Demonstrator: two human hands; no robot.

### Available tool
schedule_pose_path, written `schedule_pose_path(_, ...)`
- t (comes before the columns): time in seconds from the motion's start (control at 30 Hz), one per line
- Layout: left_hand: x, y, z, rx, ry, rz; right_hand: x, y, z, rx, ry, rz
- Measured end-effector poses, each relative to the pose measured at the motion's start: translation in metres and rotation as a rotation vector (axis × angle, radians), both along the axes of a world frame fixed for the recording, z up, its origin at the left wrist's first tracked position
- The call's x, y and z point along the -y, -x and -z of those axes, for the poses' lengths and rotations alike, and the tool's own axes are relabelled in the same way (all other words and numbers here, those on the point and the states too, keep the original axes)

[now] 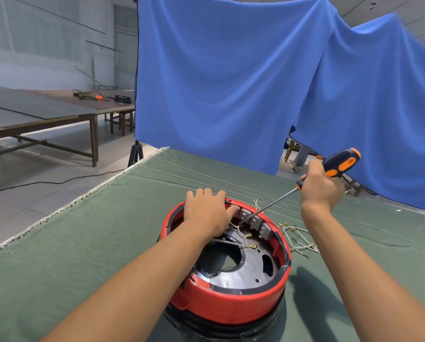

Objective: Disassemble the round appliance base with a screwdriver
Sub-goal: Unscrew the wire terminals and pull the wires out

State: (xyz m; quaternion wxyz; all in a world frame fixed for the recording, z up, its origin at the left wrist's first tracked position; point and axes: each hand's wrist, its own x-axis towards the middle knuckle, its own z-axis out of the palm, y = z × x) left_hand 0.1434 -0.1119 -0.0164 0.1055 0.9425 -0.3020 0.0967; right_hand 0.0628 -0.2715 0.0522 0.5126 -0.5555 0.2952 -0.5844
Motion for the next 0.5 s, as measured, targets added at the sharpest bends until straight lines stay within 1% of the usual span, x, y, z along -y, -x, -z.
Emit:
schedule_pose_path(0.13,0.001,-0.002,0.000,0.008,0.014,0.008,-0.003,0.010,-0.015,0.080,0.050,-0.034)
schedule_pose_path(0.23,0.001,-0.003,0.001,-0.005,0.021,0.008,-0.009,0.028,-0.026,0.204,0.138,-0.057)
schedule_pose_path(0.27,0.001,-0.003,0.000,-0.011,0.032,0.008,-0.014,0.033,-0.026,0.227,0.175,-0.064)
schedule_pose_path(0.37,-0.001,-0.003,-0.002,-0.006,0.113,0.009,-0.031,0.044,-0.011,0.211,0.259,-0.079)
schedule_pose_path(0.5,-0.005,-0.007,-0.004,-0.016,0.204,-0.009,-0.046,0.051,0.012,0.244,0.276,-0.114)
